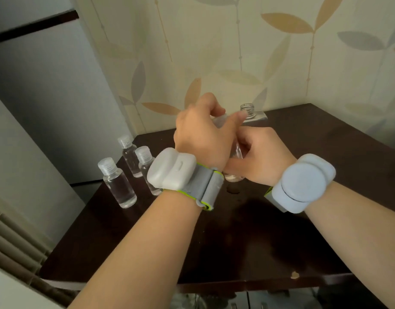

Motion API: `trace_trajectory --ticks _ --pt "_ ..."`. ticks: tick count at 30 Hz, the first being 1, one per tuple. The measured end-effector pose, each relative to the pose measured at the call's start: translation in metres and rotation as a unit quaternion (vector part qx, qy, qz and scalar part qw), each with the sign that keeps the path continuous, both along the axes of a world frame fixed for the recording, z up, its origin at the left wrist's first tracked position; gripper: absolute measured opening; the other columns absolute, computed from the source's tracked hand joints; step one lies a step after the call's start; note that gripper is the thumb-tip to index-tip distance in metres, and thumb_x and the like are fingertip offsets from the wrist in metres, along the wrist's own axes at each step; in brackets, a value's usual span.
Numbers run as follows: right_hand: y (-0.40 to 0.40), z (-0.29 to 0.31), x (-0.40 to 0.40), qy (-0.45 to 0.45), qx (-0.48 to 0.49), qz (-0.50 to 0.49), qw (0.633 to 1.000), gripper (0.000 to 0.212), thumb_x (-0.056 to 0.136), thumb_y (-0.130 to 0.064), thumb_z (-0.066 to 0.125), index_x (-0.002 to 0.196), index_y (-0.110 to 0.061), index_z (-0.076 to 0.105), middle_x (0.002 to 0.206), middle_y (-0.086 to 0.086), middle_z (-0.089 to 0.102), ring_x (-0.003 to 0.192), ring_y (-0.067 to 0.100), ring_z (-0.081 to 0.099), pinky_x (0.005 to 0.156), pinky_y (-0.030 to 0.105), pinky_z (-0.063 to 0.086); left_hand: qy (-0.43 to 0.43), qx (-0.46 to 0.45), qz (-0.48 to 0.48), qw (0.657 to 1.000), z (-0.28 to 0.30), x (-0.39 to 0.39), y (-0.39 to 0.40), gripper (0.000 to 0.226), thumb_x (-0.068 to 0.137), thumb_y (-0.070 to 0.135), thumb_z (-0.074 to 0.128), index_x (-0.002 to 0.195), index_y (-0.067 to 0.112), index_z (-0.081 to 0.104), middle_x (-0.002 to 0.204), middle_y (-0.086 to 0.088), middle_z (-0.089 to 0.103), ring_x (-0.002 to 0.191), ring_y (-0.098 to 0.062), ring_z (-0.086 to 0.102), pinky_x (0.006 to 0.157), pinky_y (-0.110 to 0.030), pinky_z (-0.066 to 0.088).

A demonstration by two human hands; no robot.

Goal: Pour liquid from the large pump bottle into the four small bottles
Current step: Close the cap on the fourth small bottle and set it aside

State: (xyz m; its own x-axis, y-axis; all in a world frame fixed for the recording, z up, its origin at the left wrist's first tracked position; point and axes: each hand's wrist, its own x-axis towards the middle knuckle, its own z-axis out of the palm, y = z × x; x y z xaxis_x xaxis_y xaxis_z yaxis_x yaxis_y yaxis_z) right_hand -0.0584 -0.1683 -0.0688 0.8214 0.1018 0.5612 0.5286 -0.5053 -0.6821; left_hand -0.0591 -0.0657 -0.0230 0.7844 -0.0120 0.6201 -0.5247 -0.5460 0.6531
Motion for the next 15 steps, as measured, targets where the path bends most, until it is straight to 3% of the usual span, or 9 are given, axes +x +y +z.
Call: trace_trajectory --ticks 2,4,6,8,10,11,13,15 --pt "0.0 0.001 0.0 0.005 0.031 0.008 0.999 0.02 0.054 -0.035 0.065 0.057 -0.029 0.046 0.048 -0.011 0.05 0.046 0.003 0.043 0.05 0.021 0.033 0.015 -0.034 -0.034 0.999 0.0 0.003 0.0 0.036 0.074 0.027 0.073 0.059 0.026 0.04 0.054 0.011 0.036 0.057 -0.014 0.041 0.056 -0.025 0.033" --pt "0.001 0.002 0.0 0.006 0.059 0.03 0.998 0.019 0.055 -0.034 0.066 0.062 -0.021 0.054 0.057 0.003 0.057 0.052 0.021 0.05 0.054 0.034 0.037 0.038 -0.078 -0.065 0.994 0.001 0.004 0.0 0.031 0.074 0.022 0.073 0.061 0.027 0.045 0.054 0.009 0.039 0.051 -0.01 0.04 0.057 -0.024 0.036" --pt "0.002 0.002 0.0 0.007 0.069 0.049 0.996 0.018 0.058 -0.032 0.067 0.068 -0.019 0.059 0.066 0.014 0.063 0.064 0.038 0.055 0.06 0.044 0.044 0.052 -0.102 -0.096 0.989 0.0 0.004 0.0 0.028 0.076 0.019 0.072 0.064 0.028 0.048 0.058 0.006 0.042 0.054 -0.012 0.042 0.059 -0.026 0.039" --pt "0.001 0.001 0.001 0.004 0.067 0.059 0.996 0.014 0.06 -0.03 0.069 0.068 -0.023 0.059 0.067 0.011 0.064 0.067 0.039 0.057 0.062 0.045 0.046 0.057 -0.099 -0.118 0.986 0.001 0.006 0.003 0.025 0.078 0.017 0.07 0.066 0.027 0.049 0.064 0.002 0.045 0.06 -0.016 0.044 0.062 -0.031 0.041" --pt "0.001 -0.002 0.003 0.007 0.046 0.046 0.998 0.02 0.062 -0.03 0.07 0.067 -0.015 0.057 0.065 0.013 0.062 0.064 0.035 0.057 0.06 0.042 0.045 0.055 -0.057 -0.114 0.99 0.001 0.008 0.007 0.024 0.08 0.019 0.067 0.068 0.027 0.048 0.064 0.004 0.047 0.061 -0.014 0.044 0.064 -0.03 0.041" --pt "0.0 -0.003 0.005 0.009 0.033 0.032 0.999 0.022 0.062 -0.03 0.07 0.065 -0.014 0.055 0.06 0.007 0.06 0.058 0.026 0.056 0.057 0.036 0.043 0.051 -0.02 -0.097 0.994 0.002 0.01 0.009 0.023 0.081 0.023 0.066 0.069 0.027 0.047 0.064 0.008 0.048 0.061 -0.013 0.045 0.064 -0.027 0.04" --pt "-0.002 -0.004 0.006 0.019 0.002 -0.006 1.0 0.022 0.062 -0.032 0.07 0.062 -0.021 0.051 0.051 -0.009 0.054 0.048 0.004 0.051 0.049 0.017 0.036 0.03 0.072 -0.03 0.996 0.003 0.013 0.01 0.018 0.083 0.031 0.061 0.074 0.024 0.047 0.067 0.012 0.049 0.067 -0.014 0.047 0.061 -0.022 0.034" --pt "-0.002 -0.003 0.005 0.028 -0.041 -0.048 0.998 0.024 0.058 -0.039 0.065 0.062 -0.025 0.046 0.047 -0.011 0.05 0.047 -0.003 0.049 0.045 0.011 0.031 -0.001 0.166 0.057 0.984 0.005 0.016 0.009 0.021 0.083 0.04 0.052 0.076 0.021 0.046 0.068 0.005 0.052 0.071 -0.019 0.046 0.059 -0.025 0.031"
